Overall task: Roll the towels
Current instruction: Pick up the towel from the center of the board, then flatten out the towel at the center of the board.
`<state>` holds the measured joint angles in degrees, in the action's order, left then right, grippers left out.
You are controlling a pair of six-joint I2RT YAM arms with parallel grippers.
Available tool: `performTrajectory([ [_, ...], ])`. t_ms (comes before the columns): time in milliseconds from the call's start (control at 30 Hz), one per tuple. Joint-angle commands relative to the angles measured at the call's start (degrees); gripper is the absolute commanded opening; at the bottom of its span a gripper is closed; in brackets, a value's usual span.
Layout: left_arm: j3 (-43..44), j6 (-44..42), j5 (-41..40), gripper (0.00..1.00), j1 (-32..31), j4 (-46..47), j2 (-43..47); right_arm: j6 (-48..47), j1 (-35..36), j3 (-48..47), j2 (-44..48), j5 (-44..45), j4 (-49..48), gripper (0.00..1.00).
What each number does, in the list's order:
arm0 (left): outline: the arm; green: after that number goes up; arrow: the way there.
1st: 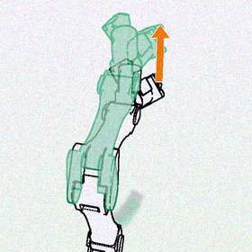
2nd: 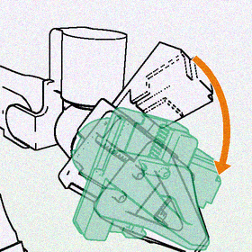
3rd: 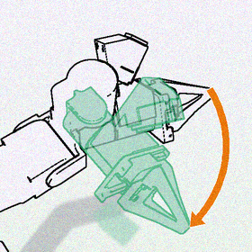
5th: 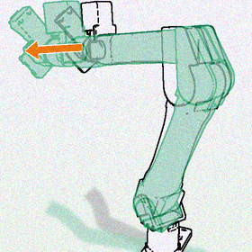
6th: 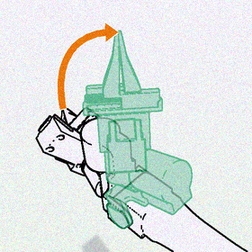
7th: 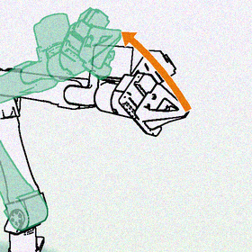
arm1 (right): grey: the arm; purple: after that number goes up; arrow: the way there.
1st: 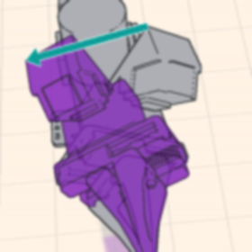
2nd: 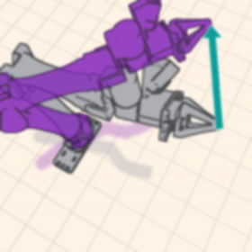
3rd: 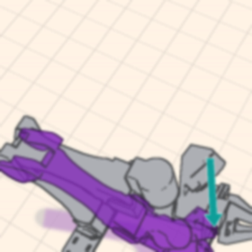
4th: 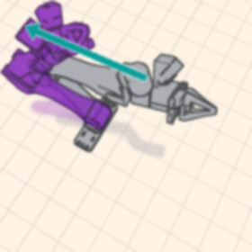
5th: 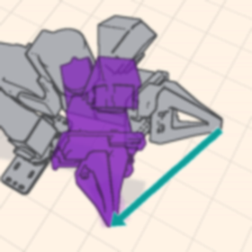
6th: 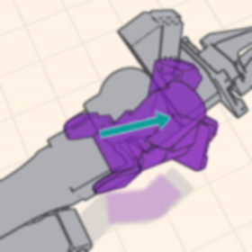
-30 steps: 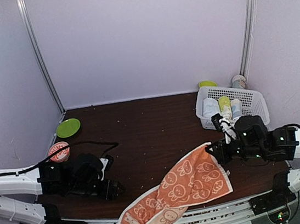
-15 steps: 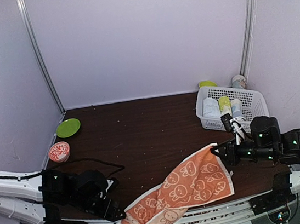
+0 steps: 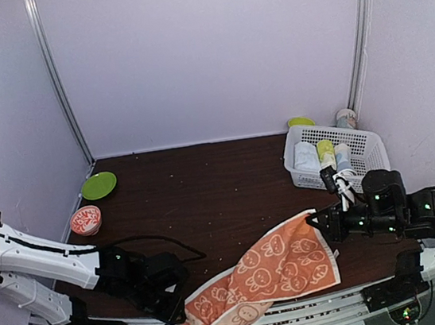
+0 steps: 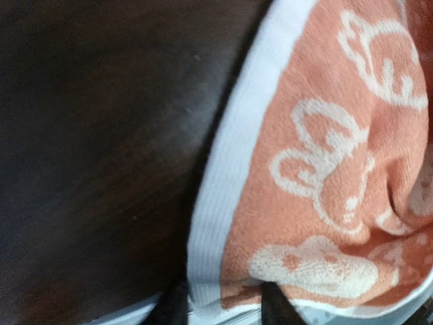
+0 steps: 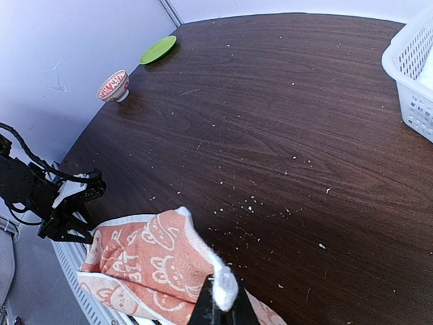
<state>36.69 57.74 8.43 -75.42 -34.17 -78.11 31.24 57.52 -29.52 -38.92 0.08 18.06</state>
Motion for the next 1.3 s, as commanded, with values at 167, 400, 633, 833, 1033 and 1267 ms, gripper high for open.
performTrajectory([
  [167,5.03,-3.21,-10.83,0.00,-0.08,-8.81,5.82,-2.38,0.04,-4.77,1.16,4.98,2.69,0.00],
  [400,28.14,-21.74,-26.13,0.00,22.11,-24.25,21.47,-13.72,-1.70,-26.66,-6.61,9.85,7.09,0.00],
  [633,29.69,-25.21,-31.08,0.00,22.66,-23.66,25.07,-12.70,-1.68,-24.08,-5.74,11.07,6.81,0.00],
  [833,3.79,-14.60,-21.16,0.00,22.60,-8.25,26.17,-1.92,-1.76,-2.98,-3.20,10.89,-0.50,0.00],
  [1033,-6.88,-8.31,-17.36,0.00,22.59,-1.59,23.21,2.42,-1.74,3.74,-2.52,9.99,-2.63,0.00],
  [1267,-5.99,-8.95,-18.05,0.00,22.60,-5.99,24.53,1.13,-1.71,3.54,-3.27,10.11,-0.46,0.00],
])
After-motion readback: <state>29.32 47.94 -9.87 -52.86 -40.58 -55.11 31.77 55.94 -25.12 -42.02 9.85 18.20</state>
